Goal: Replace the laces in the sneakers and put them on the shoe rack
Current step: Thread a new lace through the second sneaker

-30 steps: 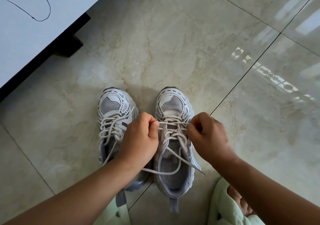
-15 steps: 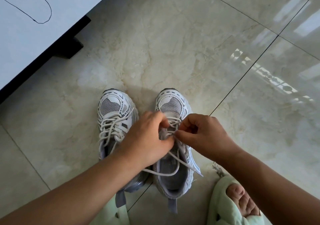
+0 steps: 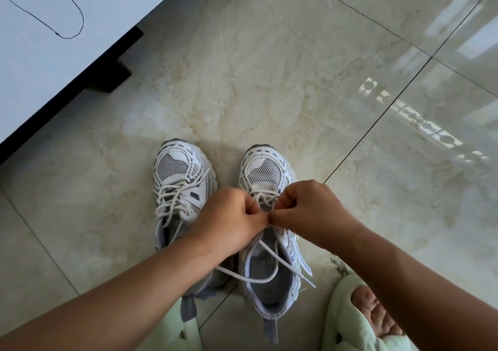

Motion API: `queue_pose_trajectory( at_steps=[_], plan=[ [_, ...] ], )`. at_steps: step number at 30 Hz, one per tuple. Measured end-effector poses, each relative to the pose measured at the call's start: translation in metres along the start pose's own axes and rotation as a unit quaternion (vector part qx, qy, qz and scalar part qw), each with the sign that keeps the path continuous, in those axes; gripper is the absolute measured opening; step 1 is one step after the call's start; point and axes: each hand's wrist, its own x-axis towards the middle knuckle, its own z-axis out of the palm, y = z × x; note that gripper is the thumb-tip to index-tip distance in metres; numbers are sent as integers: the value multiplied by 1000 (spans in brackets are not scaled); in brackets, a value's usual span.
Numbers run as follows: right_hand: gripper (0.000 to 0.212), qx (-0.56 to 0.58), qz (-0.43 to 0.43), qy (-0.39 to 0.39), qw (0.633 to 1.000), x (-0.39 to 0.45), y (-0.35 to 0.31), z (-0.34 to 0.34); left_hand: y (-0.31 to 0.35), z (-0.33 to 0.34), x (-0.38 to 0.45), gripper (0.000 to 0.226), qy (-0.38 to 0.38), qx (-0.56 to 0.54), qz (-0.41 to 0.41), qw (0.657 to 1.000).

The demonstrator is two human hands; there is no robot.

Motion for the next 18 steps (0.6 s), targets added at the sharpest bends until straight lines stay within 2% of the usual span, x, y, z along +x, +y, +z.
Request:
queue_pose_trajectory(
  at_steps=[3, 6, 10, 13, 16, 18],
  plan=[
    [17, -38, -10, -9, 999, 3, -2, 0, -7, -1, -1, 13, -6, -17, 80, 997],
    [15, -88, -36, -6, 995, 9, -2, 4, -15, -3, -3, 12, 12, 18, 167, 986],
    [14, -77, -136, 13, 988, 4, 12, 4, -27, -9, 0, 15, 41, 86, 233, 968],
    [13, -6, -167, 75, 983, -4, 33, 7, -33, -9, -1, 14, 55, 121, 258, 957],
    [20, 42, -127, 148, 980, -10, 45, 16, -38, -6, -5, 17, 85, 129, 243, 958],
    [22, 62, -115, 159, 979, -13, 46, 20, -38, -4, -7, 13, 96, 113, 231, 962]
  ],
)
